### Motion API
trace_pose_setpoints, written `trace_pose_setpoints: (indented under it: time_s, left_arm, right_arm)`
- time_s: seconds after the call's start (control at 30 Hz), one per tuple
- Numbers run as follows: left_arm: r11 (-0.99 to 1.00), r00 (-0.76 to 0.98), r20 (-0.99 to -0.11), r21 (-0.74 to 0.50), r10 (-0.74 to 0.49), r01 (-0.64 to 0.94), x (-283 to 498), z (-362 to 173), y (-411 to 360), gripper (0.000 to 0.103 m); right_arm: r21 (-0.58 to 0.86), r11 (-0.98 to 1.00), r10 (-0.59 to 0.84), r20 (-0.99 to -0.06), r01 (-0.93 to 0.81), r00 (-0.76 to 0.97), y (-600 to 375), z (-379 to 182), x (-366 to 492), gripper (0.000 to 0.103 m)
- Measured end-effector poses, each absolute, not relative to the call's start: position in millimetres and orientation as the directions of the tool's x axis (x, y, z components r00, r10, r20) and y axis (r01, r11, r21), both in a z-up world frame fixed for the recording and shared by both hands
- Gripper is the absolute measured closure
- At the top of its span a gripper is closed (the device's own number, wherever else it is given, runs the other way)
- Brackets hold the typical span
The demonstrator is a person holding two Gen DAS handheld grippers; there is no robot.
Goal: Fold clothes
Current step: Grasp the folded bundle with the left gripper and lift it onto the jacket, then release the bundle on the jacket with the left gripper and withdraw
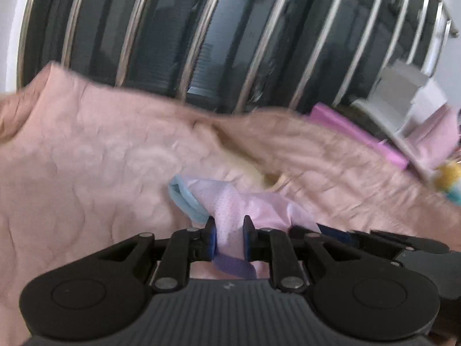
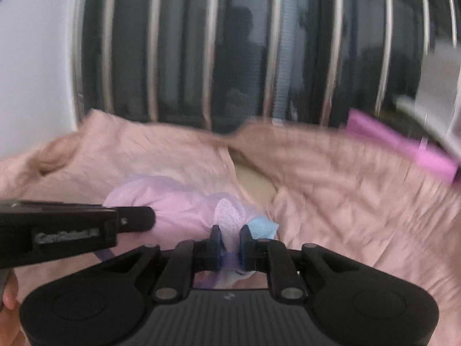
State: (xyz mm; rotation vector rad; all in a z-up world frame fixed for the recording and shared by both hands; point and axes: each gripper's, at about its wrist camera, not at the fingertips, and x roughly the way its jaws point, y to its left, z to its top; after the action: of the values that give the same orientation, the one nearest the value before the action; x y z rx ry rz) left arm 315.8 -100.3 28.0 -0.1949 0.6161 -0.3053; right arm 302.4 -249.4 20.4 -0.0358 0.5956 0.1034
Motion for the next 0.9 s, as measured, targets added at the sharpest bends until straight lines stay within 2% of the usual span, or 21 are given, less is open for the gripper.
trace_pose_setpoints:
  time_s: [0.03,0.07,0.1,0.13,0.3,0.4,0.47,0.5,0.57,0.6,0.63,0.73,0.9]
  left_arm:
    - [0.942,0.77,-0.548,-0.258,-0.327,0.217,317.2,18.4,-100.6,0.082]
    - [0.942,0.771,-0.546,-0.245,-0.328,0.228,313.4,15.0,-99.6,0.077]
    - [0.947,0.775,-0.547,-0.227,-0.316,0.226,309.8,14.4,-98.1,0.063]
    - [0.952,0.779,-0.548,-0.208,-0.304,0.225,306.2,13.9,-96.7,0.054]
    - [0.959,0.81,-0.522,-0.23,-0.268,0.169,294.1,26.5,-82.8,0.054]
    - [0.932,0.843,-0.444,-0.319,-0.305,0.17,297.9,45.7,-82.4,0.051]
    - [0.914,0.83,-0.438,-0.359,-0.345,0.19,314.2,49.4,-90.8,0.051]
    - [0.907,0.817,-0.449,-0.371,-0.362,0.198,325.1,47.9,-96.1,0.051]
    - [0.917,0.775,-0.534,-0.371,-0.337,0.144,348.1,32.7,-100.1,0.07]
    - [0.923,0.747,-0.582,-0.369,-0.32,0.108,359.8,23.8,-101.3,0.083]
    - [0.928,0.722,-0.622,-0.366,-0.304,0.075,369.7,15.5,-101.4,0.083]
    - [0.918,0.735,-0.615,-0.395,-0.286,0.027,368.9,4.9,-85.1,0.083]
    - [0.907,0.773,-0.576,-0.422,-0.264,-0.005,355.1,12.8,-72.7,0.069]
  right_arm:
    - [0.011,0.994,0.095,-0.576,-0.108,0.812,-253.4,10.5,303.5,0.085]
    - [0.025,0.993,0.105,-0.587,-0.111,0.803,-257.2,1.5,303.1,0.08]
    - [0.031,0.994,0.104,-0.582,-0.105,0.807,-261.1,-1.9,300.2,0.076]
    - [0.043,0.994,0.104,-0.573,-0.096,0.813,-265.2,-1.9,295.8,0.069]
    - [0.115,0.991,0.114,-0.494,-0.065,0.862,-282.7,17.4,279.7,0.068]
    - [0.188,0.977,0.174,-0.46,-0.096,0.871,-285.7,25.9,289.4,0.07]
    - [0.23,0.969,0.193,-0.468,-0.092,0.863,-286.1,27.5,305.0,0.092]
    - [0.251,0.964,0.202,-0.471,-0.089,0.858,-286.3,28.3,312.8,0.094]
    - [0.319,0.944,0.245,-0.501,-0.087,0.83,-289.3,22.9,329.0,0.098]
    - [0.332,0.94,0.256,-0.52,-0.084,0.815,-288.7,18.7,334.6,0.099]
    - [0.34,0.937,0.264,-0.539,-0.08,0.8,-287.6,14.5,339.6,0.099]
    - [0.262,0.965,0.158,-0.595,0.004,0.788,-287.5,2.3,346.6,0.1]
    - [0.345,0.938,0.202,-0.538,-0.005,0.818,-298.0,11.1,331.0,0.101]
